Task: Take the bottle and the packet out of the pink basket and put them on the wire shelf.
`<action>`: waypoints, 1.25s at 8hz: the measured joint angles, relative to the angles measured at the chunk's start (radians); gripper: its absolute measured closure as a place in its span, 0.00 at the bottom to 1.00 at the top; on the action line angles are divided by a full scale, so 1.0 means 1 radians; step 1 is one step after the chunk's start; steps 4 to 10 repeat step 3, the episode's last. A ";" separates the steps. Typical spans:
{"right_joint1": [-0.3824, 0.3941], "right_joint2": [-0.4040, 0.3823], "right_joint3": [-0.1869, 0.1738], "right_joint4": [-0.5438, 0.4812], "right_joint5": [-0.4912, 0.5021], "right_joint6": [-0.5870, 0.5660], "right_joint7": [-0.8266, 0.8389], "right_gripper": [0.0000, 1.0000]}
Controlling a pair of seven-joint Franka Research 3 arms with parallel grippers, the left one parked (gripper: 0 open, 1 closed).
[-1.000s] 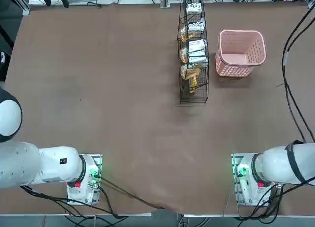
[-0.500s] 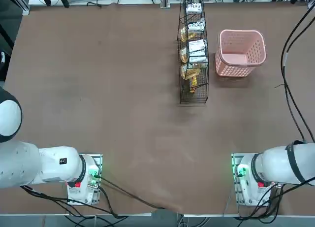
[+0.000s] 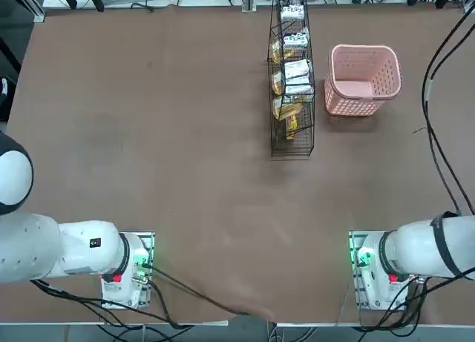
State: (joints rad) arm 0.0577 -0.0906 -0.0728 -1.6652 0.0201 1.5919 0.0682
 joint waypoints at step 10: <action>0.000 0.004 0.001 -0.011 0.000 0.001 -0.046 0.00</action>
